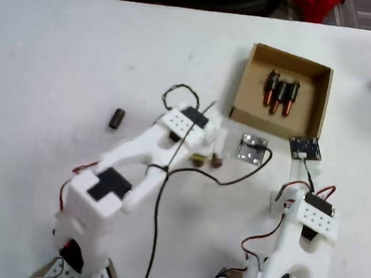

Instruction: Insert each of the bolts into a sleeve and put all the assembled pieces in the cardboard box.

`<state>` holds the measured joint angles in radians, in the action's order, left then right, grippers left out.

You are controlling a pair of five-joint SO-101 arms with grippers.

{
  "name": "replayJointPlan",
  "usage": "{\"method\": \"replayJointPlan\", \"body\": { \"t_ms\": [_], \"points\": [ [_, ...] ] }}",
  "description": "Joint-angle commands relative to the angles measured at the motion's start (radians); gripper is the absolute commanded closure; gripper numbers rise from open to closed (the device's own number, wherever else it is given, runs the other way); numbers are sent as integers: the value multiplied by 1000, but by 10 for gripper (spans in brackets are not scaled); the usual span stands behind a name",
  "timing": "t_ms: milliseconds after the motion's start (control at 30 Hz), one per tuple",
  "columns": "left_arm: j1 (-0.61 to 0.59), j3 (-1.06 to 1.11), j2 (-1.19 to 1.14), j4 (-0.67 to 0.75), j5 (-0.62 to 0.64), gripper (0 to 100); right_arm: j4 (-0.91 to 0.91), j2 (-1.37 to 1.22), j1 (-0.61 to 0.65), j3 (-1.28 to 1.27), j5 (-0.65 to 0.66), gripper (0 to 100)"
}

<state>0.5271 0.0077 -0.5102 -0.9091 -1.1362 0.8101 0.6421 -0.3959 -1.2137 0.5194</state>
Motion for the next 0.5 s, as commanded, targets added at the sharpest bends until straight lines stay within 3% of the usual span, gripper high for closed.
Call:
{"method": "replayJointPlan", "body": {
  "t_ms": [0,167,400,467],
  "points": [
    [24,-121,-51,-52,-20,854,-7,16,15,8,15,981],
    [53,-221,-68,-183,-55,854,4,25,28,-5,54,981],
    [101,-187,-77,-181,-55,855,4,25,25,-5,54,981],
    [119,-169,-82,-146,-52,900,4,25,25,-5,54,981]
  ]
}}
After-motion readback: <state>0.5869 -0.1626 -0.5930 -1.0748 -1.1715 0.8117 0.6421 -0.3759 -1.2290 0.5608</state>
